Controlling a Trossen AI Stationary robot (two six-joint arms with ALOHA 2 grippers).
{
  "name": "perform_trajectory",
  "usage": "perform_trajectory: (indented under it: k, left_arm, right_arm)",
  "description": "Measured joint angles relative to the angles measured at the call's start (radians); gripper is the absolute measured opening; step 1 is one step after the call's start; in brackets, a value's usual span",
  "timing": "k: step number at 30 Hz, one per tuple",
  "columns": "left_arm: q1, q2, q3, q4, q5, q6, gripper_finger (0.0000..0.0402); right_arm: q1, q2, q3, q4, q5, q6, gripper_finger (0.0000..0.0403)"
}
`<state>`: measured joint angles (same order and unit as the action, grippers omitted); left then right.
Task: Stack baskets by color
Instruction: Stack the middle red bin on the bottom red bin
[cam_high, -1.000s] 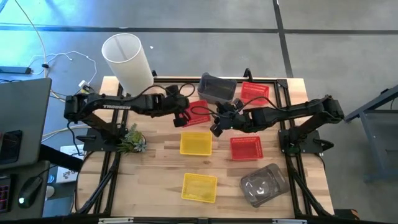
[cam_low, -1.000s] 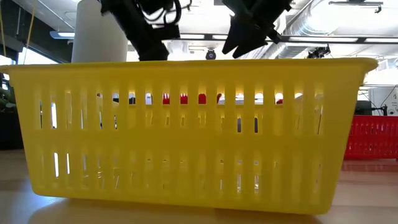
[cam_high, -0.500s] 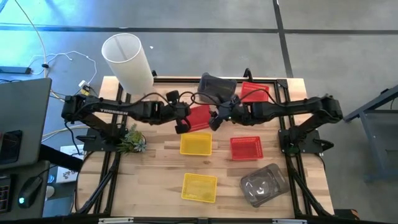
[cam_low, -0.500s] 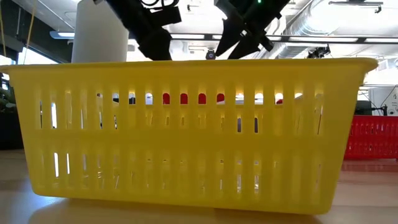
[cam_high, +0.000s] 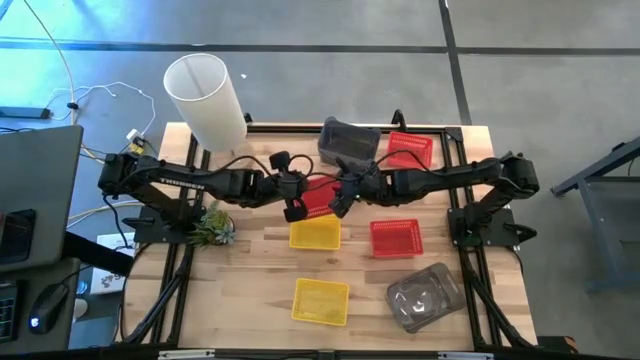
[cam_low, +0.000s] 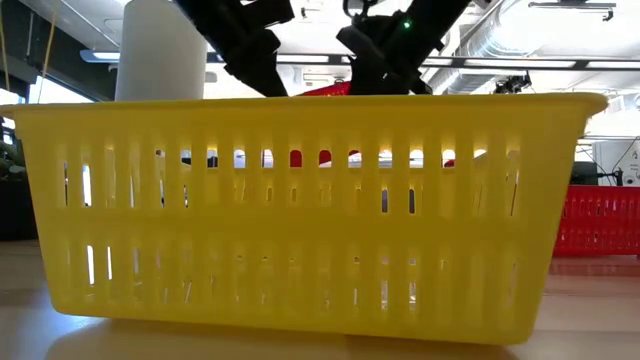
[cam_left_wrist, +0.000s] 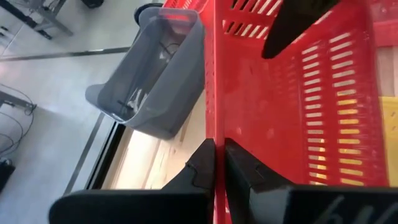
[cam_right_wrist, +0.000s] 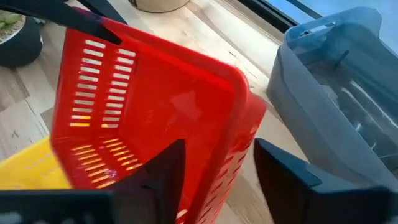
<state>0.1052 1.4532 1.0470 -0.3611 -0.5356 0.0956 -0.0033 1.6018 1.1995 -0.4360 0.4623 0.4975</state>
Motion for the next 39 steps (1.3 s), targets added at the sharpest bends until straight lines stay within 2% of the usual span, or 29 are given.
perform_trajectory:
  k: [3,8,9,14,18,21,31,39]
  left_arm:
    - [-0.002,0.000,0.000,0.001,0.000,-0.003,0.0000]
    - [-0.002,0.000,0.000,0.023,0.001,0.022,0.0000]
    - [-0.003,0.000,0.000,0.026,0.002,0.024,0.0001]
    - [-0.001,0.000,0.000,0.045,0.000,0.029,0.0015]
    - [-0.002,0.001,0.000,0.052,0.037,0.041,0.0038]
    - [-0.002,0.001,0.000,0.061,0.067,0.081,0.0061]
    - [-0.001,0.002,0.000,0.073,0.072,0.056,0.0149]
    - [-0.001,-0.013,-0.001,0.066,0.075,0.053,0.0162]
  right_arm:
    - [-0.003,0.000,0.000,0.000,-0.003,0.028,0.0128]
    - [-0.005,0.000,0.000,-0.008,0.009,0.043,0.0022]
    - [-0.005,0.001,0.000,-0.011,0.009,0.043,0.0012]
    - [-0.005,0.001,0.000,-0.028,0.025,0.089,0.0018]
    - [-0.006,0.001,0.000,-0.042,0.034,0.090,0.0003]
    - [-0.007,0.001,0.000,-0.048,0.034,0.098,0.0004]
    - [-0.001,0.000,0.000,-0.183,0.044,0.131,0.0000]
    - [0.019,-0.016,0.000,-0.268,0.094,0.123,0.0000]
